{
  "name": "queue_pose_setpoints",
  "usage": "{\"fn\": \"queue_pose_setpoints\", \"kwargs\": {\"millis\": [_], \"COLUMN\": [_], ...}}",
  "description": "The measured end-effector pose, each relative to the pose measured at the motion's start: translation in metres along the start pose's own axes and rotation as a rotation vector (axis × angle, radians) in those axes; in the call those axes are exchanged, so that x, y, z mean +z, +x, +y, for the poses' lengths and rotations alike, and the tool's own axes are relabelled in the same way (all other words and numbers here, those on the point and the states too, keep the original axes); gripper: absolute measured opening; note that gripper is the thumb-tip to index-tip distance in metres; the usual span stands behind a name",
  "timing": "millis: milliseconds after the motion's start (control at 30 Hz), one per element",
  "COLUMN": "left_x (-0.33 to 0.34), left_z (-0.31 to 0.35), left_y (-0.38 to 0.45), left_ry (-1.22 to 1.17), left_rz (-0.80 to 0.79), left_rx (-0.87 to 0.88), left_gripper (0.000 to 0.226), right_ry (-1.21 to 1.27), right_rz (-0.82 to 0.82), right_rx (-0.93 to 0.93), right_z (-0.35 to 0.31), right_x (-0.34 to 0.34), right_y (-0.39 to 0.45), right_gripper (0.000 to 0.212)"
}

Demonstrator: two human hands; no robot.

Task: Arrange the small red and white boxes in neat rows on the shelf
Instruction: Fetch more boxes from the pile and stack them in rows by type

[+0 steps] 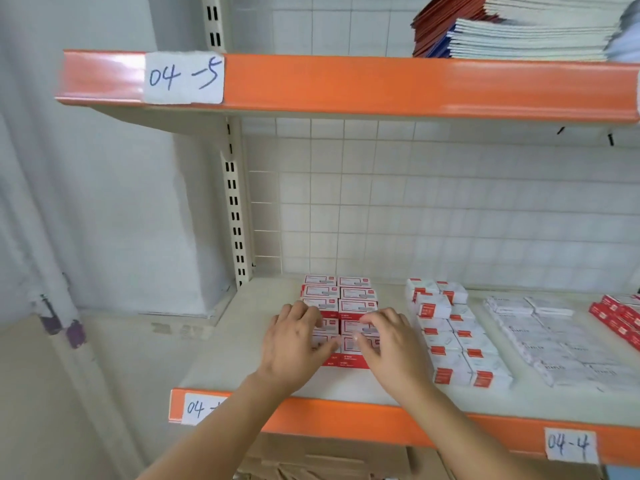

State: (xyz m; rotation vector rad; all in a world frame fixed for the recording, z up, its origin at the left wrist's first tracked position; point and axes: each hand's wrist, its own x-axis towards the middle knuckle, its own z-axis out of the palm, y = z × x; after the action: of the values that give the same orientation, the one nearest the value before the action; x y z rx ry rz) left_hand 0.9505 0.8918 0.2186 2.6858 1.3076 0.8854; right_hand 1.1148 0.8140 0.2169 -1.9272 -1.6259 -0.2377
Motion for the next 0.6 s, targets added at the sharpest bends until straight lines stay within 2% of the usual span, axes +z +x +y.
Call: {"fn": "queue_pose_setpoints", "kwargs": {"millis": [167, 367, 600], "left_x": [0.003, 0.003, -0.004], "left_z": [-0.003, -0.003, 0.004], "left_y": [-0.011, -0.013, -0.018], "left_ry": [0.018, -0.006, -0.02], "left_rz": [-0.102, -0.083, -0.01], "left_rx": [0.053, 0.081, 0.112], "left_gripper": [0.052, 0.051, 0.035], "right_ry": [-0.012, -0.038, 0.031], "right_rz": [-0.068, -0.13, -0.162], "right_rx": [0.061, 0.072, 0.078], "right_z": [0.004, 0.005, 0.007], "right_x": [0.002, 0.003, 0.004], "right_y": [-0.012, -0.016, -0.017], "right_gripper": [0.041, 0.041, 0.041]}}
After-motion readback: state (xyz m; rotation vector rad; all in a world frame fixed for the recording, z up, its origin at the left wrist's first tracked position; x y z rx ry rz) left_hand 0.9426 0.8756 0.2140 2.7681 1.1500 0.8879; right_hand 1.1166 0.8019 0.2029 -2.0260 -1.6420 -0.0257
